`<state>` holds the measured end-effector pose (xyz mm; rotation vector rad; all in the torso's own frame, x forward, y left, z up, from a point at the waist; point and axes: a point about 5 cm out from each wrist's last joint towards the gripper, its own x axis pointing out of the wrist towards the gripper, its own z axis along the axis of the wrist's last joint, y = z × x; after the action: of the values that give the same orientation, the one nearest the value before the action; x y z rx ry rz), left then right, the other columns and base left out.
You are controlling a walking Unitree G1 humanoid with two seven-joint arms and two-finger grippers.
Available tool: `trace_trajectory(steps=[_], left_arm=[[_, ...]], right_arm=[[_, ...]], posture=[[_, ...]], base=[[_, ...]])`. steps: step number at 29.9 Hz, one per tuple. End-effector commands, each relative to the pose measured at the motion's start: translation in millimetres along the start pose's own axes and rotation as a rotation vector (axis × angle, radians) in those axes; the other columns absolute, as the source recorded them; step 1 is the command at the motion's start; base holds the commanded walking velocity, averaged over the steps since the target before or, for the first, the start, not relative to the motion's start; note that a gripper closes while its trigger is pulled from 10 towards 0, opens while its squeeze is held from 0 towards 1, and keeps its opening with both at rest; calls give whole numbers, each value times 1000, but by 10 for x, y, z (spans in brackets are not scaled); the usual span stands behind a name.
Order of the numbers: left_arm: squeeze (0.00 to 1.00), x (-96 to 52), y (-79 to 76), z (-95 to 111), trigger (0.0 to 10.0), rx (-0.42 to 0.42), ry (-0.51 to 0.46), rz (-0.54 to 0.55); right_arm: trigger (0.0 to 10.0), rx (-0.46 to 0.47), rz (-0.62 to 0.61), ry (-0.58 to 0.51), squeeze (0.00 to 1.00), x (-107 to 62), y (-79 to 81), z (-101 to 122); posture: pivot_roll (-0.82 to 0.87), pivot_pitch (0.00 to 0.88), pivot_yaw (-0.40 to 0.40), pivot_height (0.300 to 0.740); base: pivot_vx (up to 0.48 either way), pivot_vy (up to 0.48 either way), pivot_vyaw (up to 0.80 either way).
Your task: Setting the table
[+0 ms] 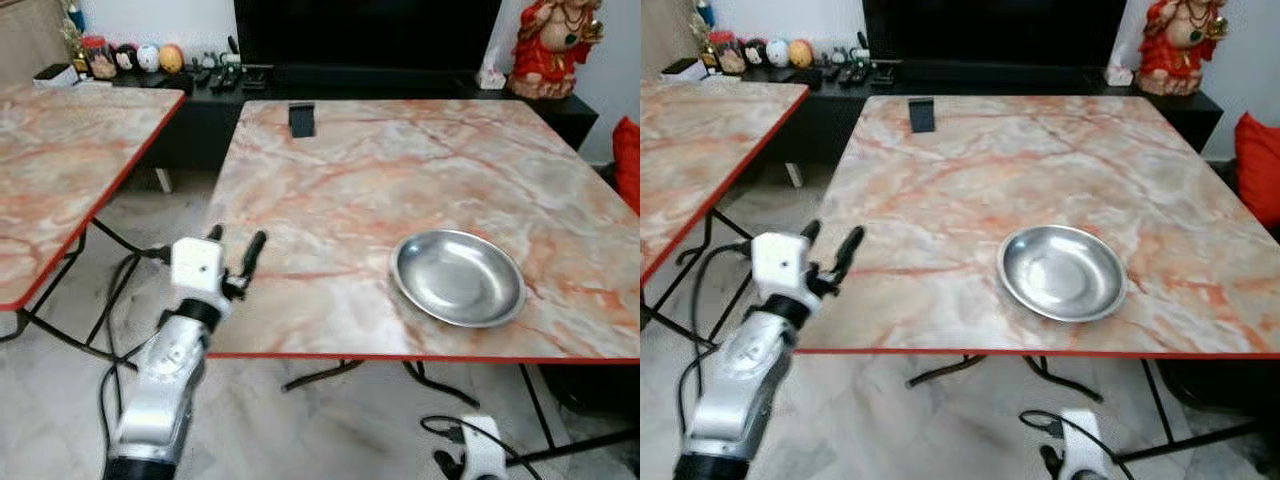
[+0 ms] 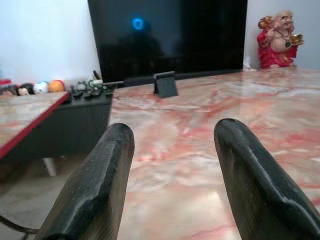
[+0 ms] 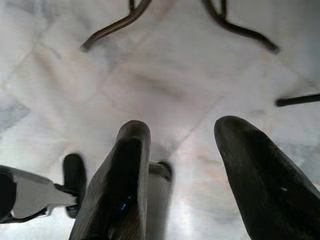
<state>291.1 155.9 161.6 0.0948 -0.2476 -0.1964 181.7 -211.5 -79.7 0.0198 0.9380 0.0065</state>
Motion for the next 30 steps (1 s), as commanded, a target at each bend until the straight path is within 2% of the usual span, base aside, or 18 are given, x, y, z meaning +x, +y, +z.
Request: trace_trajectory(steps=[1,30], left_arm=[[0,26,-66,15,10000,-2,-4,-19],[0,15,-97,1,10000,-14,-2,-30]], right_arm=[[10000,-7,-15,15,0,-20,-62,-42],[10000,-7,-7,23,0,-21,-27,-82]], posture=[[-16,0,-5,707],[-23,0,15,707]], base=[[0,352,0],[0,350,0]])
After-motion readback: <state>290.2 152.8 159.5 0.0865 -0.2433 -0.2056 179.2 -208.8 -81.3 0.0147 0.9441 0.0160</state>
